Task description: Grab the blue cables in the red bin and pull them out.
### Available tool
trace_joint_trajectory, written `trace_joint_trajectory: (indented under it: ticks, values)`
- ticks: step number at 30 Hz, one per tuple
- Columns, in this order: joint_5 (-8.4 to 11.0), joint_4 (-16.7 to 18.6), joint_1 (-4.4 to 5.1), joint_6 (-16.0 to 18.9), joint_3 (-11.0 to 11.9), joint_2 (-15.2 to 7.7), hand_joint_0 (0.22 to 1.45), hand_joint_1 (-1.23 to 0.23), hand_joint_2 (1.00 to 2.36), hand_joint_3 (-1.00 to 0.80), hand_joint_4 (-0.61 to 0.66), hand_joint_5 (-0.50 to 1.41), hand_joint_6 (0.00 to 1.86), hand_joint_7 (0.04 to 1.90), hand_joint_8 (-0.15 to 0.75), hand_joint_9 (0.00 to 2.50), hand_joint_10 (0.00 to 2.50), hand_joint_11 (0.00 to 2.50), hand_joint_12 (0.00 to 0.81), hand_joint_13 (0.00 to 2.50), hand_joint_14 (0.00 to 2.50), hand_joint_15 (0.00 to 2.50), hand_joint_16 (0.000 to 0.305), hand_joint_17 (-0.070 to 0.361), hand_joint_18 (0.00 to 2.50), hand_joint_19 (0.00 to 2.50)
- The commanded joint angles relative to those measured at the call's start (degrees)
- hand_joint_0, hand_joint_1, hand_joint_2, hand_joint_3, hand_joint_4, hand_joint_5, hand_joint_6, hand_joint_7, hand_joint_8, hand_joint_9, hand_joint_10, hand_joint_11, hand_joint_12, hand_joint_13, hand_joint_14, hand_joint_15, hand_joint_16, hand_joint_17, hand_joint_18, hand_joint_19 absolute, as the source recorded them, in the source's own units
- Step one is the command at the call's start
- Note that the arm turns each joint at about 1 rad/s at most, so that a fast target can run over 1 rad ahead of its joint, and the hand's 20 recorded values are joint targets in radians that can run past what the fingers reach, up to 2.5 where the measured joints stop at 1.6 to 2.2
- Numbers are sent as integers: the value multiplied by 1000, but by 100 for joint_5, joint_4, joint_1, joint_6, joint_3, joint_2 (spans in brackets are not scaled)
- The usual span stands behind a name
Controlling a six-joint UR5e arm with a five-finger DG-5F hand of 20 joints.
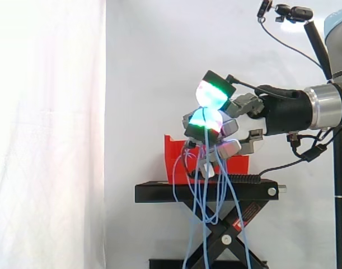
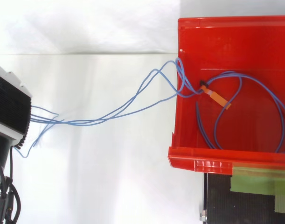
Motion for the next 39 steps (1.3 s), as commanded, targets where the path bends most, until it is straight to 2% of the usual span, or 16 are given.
trace_joint_trajectory:
  ticks: [1, 7, 23, 39]
  values:
    - [0, 0, -2, 1, 0, 0, 884, -902, 1003, -953, 50, 1075, 0, 962, 172, 1256, 615, 1879, 310, 1331, 21, 1428, 49, 110, 789, 775]
    - [-9, 0, 7, 1, 0, 0, 884, -923, 1004, -911, 96, 1033, 0, 948, 185, 1202, 669, 1834, 310, 1310, 21, 1435, 50, 112, 780, 767]
    - [0, 0, 7, 9, 0, 0, 859, -950, 1003, -912, 101, 976, 33, 924, 195, 1150, 691, 1807, 325, 1297, 19, 1423, 51, 114, 759, 769]
    - [-9, 9, 7, 1, 0, 0, 848, -976, 1004, -893, 121, 824, 228, 820, 212, 1105, 758, 1782, 326, 1287, 19, 1419, 52, 118, 751, 769]
